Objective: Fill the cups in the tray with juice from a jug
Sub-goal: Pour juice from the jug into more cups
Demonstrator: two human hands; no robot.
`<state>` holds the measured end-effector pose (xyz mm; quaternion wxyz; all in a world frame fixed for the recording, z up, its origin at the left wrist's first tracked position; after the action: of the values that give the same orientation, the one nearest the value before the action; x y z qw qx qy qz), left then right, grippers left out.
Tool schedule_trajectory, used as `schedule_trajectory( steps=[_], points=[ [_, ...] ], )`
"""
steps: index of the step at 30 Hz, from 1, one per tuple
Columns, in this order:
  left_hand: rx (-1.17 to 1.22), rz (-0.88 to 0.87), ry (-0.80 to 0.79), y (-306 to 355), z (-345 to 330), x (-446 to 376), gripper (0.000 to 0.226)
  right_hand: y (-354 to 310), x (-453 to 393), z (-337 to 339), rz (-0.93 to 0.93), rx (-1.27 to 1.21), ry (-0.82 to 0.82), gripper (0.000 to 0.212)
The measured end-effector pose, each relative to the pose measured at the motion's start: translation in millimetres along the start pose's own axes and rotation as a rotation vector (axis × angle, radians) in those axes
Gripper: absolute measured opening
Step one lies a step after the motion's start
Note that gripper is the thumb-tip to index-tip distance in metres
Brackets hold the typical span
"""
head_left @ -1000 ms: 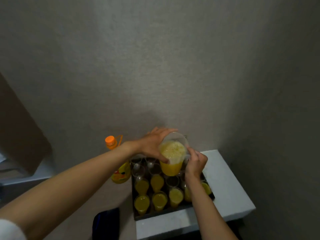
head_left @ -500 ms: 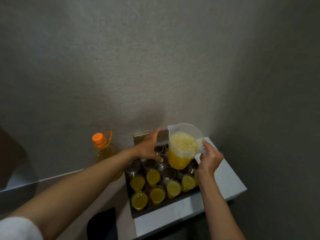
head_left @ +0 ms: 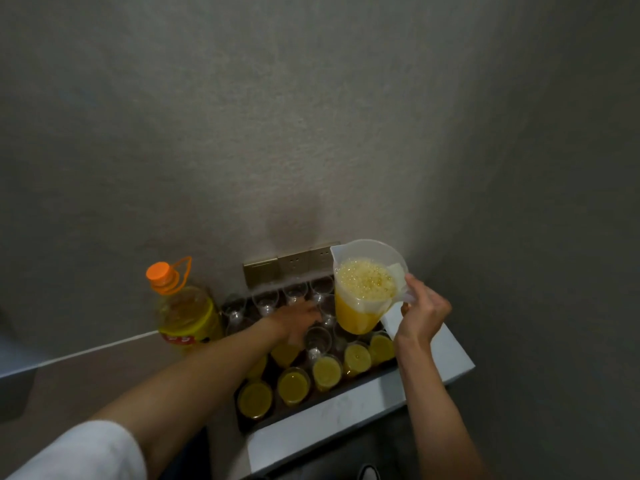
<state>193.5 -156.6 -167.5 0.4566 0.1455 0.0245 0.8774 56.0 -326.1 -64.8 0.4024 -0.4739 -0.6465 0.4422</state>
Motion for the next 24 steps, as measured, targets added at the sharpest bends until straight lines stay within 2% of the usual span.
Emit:
schedule_trajectory(
  steps=[4, 9, 11, 15, 24],
  points=[
    [-0.039, 0.000, -0.018, -9, -18, -8, 0.072, 6, -7, -3, 0.001, 0.024, -0.011, 0.025],
    [-0.069, -0.030, -0.026, -14, -31, -16, 0.098, 6, -10, -10, 0.005, 0.026, -0.035, 0.031],
    [-0.067, -0.045, -0.019, -14, -33, -19, 0.095, 7, -12, -12, 0.000, 0.029, -0.029, 0.031],
    [-0.003, -0.065, 0.061, -12, -39, -23, 0.075, 11, -12, -14, -0.004, 0.045, -0.038, 0.030],
    [0.262, 0.024, 0.240, -23, -25, -13, 0.065, 10, -10, -19, -0.022, 0.056, -0.036, 0.032]
  ],
)
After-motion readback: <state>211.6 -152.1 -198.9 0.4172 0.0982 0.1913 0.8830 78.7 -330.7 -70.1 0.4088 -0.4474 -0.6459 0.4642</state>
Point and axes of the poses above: each hand's wrist, its own x-axis away from the middle knuckle, its own z-axis out of the back of the hand, y = z × x, the point moved 1 cm from there along -x, towards the middle knuckle, and after that the axes turned 14 degrees about y, right-handed, at the moved point
